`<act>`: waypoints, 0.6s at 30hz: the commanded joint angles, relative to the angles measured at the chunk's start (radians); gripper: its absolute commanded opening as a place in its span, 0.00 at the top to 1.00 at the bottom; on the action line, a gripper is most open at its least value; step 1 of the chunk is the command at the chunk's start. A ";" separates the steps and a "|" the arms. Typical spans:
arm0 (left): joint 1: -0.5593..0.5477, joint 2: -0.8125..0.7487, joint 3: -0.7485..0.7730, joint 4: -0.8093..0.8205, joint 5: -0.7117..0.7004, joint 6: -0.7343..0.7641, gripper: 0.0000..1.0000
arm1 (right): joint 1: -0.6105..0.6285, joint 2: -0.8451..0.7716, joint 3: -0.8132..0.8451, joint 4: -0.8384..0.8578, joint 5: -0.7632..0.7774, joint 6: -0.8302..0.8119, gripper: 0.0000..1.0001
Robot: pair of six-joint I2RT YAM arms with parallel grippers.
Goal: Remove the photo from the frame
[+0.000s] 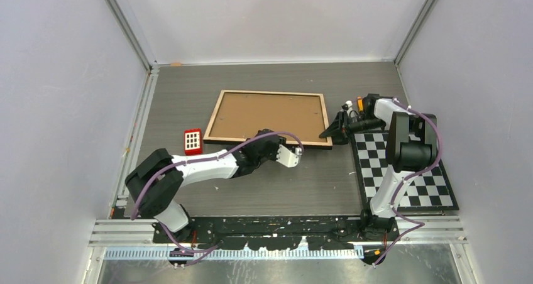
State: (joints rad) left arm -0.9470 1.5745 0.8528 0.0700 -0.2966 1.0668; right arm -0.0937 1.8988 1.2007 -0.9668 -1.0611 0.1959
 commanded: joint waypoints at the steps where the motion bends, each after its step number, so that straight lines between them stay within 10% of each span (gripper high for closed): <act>1: 0.002 -0.010 0.098 -0.031 -0.013 -0.003 0.71 | 0.005 -0.003 0.048 -0.147 -0.032 -0.007 0.94; 7: -0.003 -0.025 0.260 -0.316 0.000 -0.058 1.00 | 0.004 -0.003 0.108 -0.207 -0.010 -0.072 0.57; 12: -0.013 -0.017 0.490 -0.692 0.016 -0.118 1.00 | -0.019 -0.024 0.168 -0.219 0.085 -0.088 0.11; 18: -0.027 0.015 0.749 -1.085 0.082 -0.229 1.00 | -0.049 -0.081 0.229 -0.181 0.209 -0.135 0.00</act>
State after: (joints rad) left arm -0.9585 1.5986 1.4277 -0.6830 -0.2676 0.9203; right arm -0.1249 1.8851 1.3808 -1.1591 -1.0016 0.1207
